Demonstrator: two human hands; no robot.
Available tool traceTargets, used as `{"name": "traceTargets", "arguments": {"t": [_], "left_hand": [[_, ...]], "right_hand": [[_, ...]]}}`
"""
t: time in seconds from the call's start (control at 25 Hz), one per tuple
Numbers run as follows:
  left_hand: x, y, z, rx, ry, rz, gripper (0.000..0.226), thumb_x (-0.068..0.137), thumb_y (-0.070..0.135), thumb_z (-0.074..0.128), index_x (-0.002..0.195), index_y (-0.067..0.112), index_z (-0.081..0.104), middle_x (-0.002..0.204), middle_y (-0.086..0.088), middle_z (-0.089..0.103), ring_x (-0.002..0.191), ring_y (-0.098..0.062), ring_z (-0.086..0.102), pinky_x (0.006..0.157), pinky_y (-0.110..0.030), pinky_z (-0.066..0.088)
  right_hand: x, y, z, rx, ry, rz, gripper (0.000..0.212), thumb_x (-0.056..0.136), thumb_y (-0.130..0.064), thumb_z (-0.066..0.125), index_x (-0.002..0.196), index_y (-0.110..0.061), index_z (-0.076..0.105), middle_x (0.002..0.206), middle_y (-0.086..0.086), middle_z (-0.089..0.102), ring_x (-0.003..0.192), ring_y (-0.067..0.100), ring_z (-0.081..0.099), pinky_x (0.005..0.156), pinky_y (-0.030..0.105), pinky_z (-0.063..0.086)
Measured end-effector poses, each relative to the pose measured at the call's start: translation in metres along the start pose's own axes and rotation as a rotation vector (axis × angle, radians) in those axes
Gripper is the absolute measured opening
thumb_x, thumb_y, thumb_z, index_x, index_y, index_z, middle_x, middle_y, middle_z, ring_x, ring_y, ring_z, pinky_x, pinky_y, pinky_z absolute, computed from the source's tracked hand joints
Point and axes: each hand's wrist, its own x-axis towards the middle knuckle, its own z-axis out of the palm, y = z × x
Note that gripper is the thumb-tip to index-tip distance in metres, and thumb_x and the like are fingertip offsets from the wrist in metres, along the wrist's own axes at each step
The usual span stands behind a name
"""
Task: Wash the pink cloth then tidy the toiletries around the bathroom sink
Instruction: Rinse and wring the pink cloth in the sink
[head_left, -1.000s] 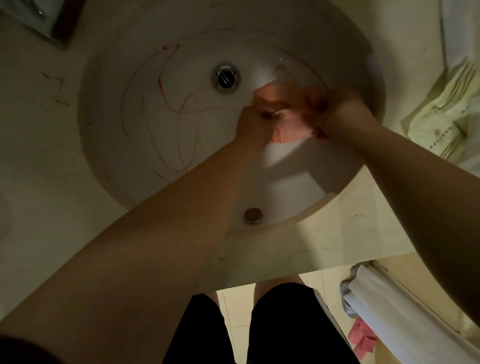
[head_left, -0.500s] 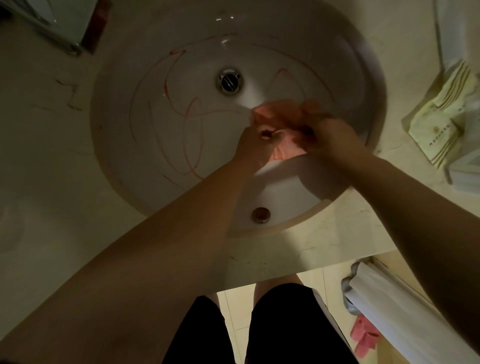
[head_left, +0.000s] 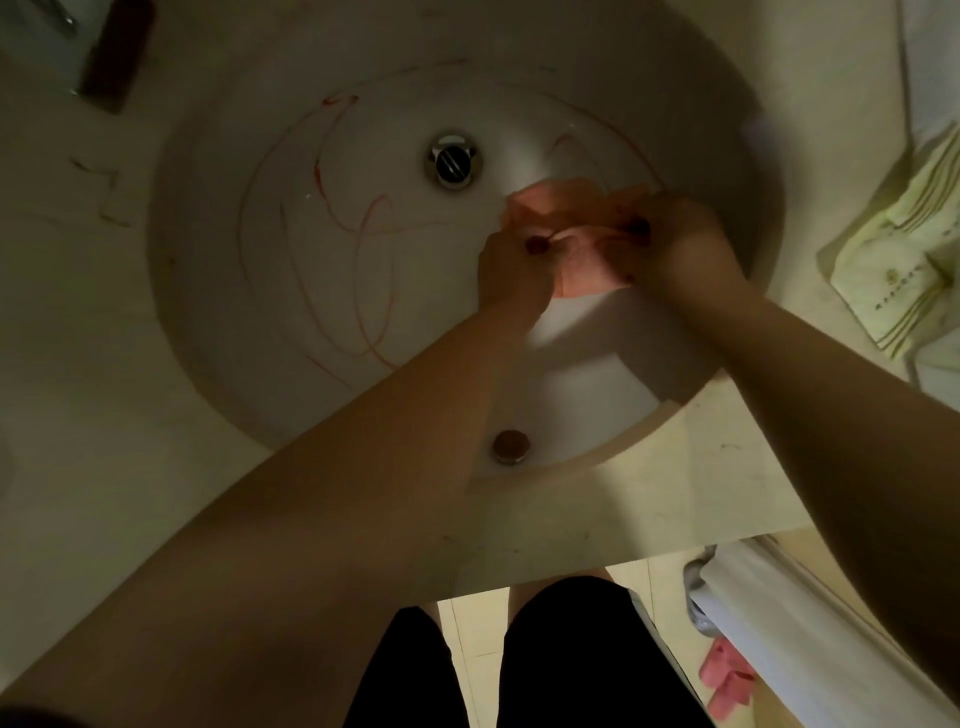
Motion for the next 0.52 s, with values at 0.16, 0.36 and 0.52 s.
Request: {"name": "traceTargets", "arguments": {"t": [0.16,0.36,0.52], "left_hand": [[0.029,0.018,0.0,0.031,0.014,0.032,0.023,0.082,0.023,0.069,0.102,0.012,0.072,0.099,-0.009,0.072,0.094,-0.021,0.067,0.08,-0.029,0.054],[0.04,0.026,-0.006,0.047,-0.04,0.036,0.022,0.079,0.021,0.069,0.099,0.013,0.073,0.098,-0.014,0.072,0.094,-0.028,0.068,0.083,-0.036,0.056],[0.018,0.017,-0.013,0.026,-0.074,0.068,0.028,0.075,0.025,0.066,0.097,0.008,0.073,0.099,-0.016,0.072,0.097,-0.031,0.067,0.082,-0.033,0.053]], "right_hand": [[0.027,-0.002,-0.001,-0.051,-0.001,0.07,0.033,0.091,-0.024,0.059,0.12,-0.007,0.062,0.116,0.018,0.065,0.107,0.033,0.061,0.093,0.039,0.048],[0.036,-0.006,-0.002,-0.107,0.0,0.108,0.038,0.092,-0.031,0.056,0.123,-0.009,0.06,0.118,0.017,0.064,0.11,0.034,0.059,0.095,0.041,0.046],[0.014,-0.01,0.01,0.017,-0.004,0.155,0.037,0.091,-0.027,0.06,0.123,-0.008,0.058,0.117,0.016,0.064,0.108,0.03,0.059,0.083,0.028,0.043]]}}
